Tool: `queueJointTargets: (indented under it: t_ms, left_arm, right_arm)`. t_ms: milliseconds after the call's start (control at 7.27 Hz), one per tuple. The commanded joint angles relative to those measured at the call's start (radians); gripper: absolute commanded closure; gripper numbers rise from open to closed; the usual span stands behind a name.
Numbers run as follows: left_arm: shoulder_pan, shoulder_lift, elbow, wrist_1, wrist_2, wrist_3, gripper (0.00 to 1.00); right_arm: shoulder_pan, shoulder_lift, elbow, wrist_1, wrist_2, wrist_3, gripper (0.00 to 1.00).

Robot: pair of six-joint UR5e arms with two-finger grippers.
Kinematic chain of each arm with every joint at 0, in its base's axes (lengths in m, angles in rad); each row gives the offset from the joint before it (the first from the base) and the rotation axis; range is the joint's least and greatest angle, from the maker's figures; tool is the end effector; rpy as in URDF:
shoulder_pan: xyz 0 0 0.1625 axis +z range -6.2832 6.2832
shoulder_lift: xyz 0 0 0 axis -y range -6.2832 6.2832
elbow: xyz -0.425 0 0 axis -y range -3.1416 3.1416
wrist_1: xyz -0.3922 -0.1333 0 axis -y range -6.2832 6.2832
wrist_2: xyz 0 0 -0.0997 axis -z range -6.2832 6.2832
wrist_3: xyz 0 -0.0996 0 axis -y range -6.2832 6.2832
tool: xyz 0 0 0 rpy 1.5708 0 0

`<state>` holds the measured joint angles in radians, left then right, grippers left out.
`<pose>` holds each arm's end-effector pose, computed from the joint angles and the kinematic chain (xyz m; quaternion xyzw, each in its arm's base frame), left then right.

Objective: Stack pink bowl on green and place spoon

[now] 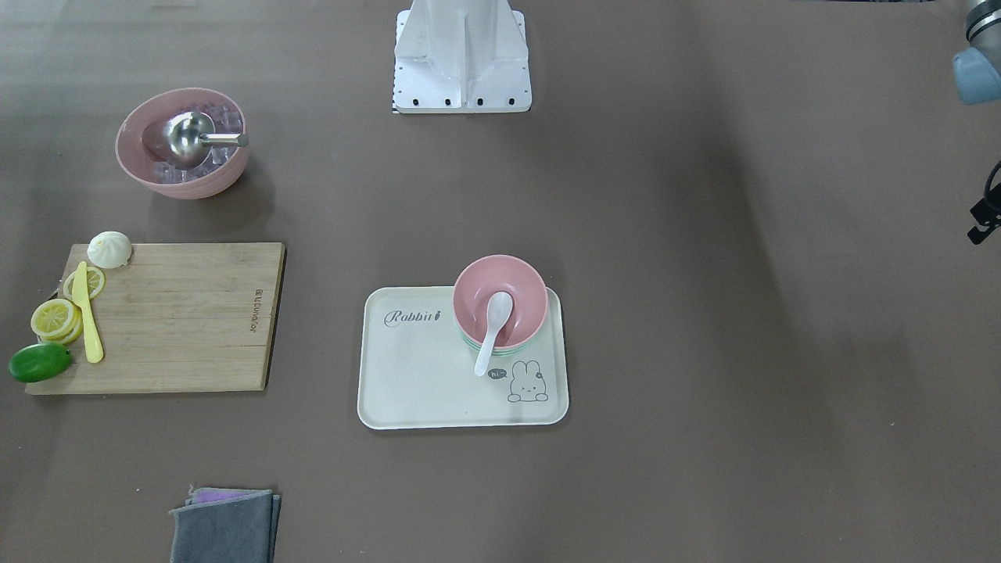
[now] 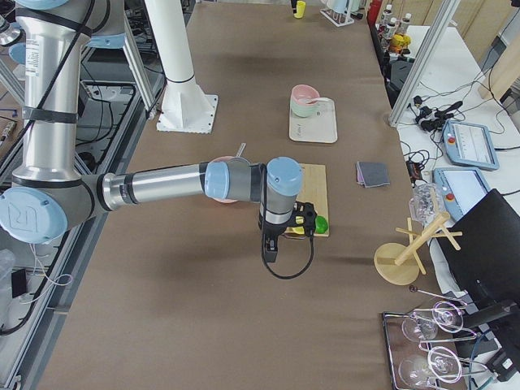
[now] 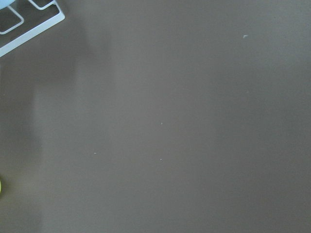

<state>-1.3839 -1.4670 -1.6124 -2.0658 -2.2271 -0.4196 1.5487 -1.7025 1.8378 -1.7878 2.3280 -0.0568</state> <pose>0.0163 -0.4763 0.6394 0.1000 0.3611 -0.0386 0.9263 0.0555 -0.4276 0.6112 -0.0315 -0.3699 -0.0215 0.9283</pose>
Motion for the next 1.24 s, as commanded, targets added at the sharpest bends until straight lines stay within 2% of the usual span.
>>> queueJointTargets:
  t_ms: [0, 138, 412, 688, 1100]
  left_arm:
    - [-0.064, -0.067, 0.008, 0.167, -0.051, 0.004, 0.02]
    - [-0.085, -0.072, 0.012, 0.206, -0.051, 0.065, 0.02]
    - [-0.107, -0.058, 0.031, 0.208, -0.055, 0.117, 0.02]
    - [-0.167, -0.081, 0.031, 0.297, -0.141, 0.163, 0.02]
    - [-0.173, -0.082, 0.037, 0.3, -0.137, 0.209, 0.02]
  right_arm:
    - [0.068, 0.035, -0.179, 0.097, 0.033, -0.035, 0.0]
    - [0.073, 0.064, -0.216, 0.102, 0.034, -0.031, 0.0]
    - [0.073, 0.095, -0.221, 0.093, 0.033, -0.028, 0.0]
    - [0.074, 0.112, -0.249, 0.099, 0.033, -0.023, 0.0]
    - [0.074, 0.112, -0.255, 0.097, 0.08, -0.024, 0.0]
